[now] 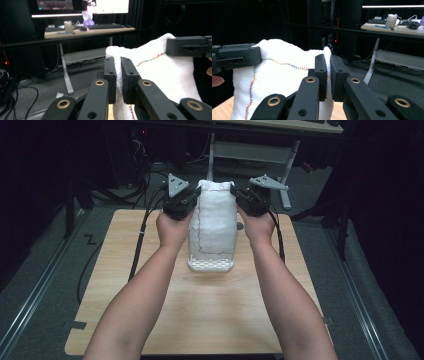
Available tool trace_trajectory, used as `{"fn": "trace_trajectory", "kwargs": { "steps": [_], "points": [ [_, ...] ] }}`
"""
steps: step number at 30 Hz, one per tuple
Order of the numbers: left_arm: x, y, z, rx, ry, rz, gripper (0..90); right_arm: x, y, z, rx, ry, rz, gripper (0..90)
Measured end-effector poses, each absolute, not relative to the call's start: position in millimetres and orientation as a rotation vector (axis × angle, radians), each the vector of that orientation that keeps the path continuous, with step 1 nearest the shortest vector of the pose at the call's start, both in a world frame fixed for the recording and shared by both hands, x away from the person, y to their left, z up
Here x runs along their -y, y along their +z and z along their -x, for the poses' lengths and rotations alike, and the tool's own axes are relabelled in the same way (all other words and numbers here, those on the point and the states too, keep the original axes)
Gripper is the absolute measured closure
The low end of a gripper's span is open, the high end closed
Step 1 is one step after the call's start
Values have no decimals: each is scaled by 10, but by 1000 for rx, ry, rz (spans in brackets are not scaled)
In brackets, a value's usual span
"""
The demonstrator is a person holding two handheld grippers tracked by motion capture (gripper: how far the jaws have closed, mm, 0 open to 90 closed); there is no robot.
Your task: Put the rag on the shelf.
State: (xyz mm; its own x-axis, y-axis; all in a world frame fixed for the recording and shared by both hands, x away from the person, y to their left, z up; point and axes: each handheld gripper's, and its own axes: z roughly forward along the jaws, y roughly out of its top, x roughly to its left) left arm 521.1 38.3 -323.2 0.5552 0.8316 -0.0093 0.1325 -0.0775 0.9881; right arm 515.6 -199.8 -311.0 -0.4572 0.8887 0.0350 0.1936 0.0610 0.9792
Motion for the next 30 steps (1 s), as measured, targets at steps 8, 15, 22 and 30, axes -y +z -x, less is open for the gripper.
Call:
{"fn": "trace_trajectory", "kwargs": {
  "steps": [8, 15, 22, 30],
  "points": [
    [-382, -3455, -5462, -937, 642, -1629, 834, 1950, -3277, -5405, -1807, 1347, -1098, 856],
    [-382, -3629, -5591, -984, 567, -1692, 639, 1926, -3470, -5542, -1886, 1255, -1167, 712],
    [-384, -3619, -5573, -973, 581, -1671, 547, 1967, -3568, -5559, -1890, 1243, -1182, 642],
    [-391, -3599, -5530, -989, 582, -1665, 565, 2011, -3581, -5532, -1889, 1248, -1187, 640]
  ]
}}
